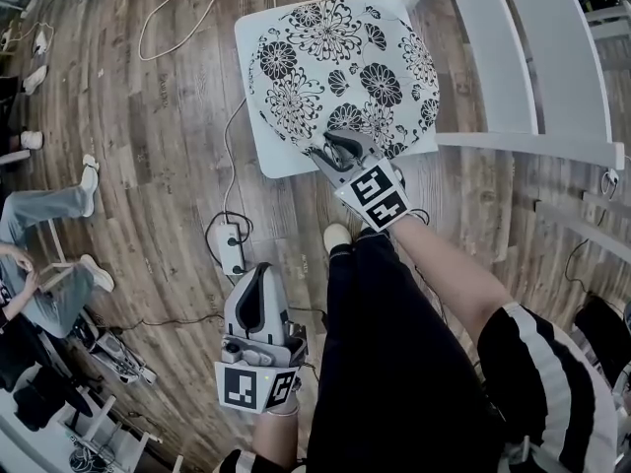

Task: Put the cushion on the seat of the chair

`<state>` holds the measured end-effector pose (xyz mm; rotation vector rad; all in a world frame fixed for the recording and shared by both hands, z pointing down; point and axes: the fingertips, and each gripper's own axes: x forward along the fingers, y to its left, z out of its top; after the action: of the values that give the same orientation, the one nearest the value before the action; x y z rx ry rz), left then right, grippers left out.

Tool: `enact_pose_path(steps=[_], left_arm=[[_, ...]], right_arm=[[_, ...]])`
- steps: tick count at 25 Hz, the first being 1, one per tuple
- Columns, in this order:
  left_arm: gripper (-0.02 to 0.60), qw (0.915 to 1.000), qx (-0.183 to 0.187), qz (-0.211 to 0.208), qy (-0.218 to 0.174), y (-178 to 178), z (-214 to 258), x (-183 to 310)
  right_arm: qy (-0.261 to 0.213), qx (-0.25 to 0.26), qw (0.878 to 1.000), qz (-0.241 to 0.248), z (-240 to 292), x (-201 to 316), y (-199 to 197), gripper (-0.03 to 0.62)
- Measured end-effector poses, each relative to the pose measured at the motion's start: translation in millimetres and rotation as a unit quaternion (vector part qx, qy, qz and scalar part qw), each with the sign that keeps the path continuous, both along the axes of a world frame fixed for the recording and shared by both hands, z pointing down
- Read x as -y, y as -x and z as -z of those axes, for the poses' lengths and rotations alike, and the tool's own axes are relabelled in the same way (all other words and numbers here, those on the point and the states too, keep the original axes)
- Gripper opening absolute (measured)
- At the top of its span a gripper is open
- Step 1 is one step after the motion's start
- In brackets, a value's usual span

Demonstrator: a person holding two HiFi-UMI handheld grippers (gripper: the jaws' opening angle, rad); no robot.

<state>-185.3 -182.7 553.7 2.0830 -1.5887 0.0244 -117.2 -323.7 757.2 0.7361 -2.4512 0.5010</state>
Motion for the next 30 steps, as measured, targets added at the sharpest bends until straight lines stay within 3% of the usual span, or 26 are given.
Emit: enact_pose_path(steps=[16,30], left_arm=[[0.003,0.9999,-0.003,-0.012,0.001,0.8,-4.1,-6.7],[0.003,0.9995,0.002,-0.029,-0.010,-7.8,1.7,-0.7]], right_arm=[[0.021,-0.019,0.999,-0.018,-14.1,-17.7,-10.6,0.190],[-0.023,0.015,0.998,-0.048,34.2,-16.1,-24.5,0.190]])
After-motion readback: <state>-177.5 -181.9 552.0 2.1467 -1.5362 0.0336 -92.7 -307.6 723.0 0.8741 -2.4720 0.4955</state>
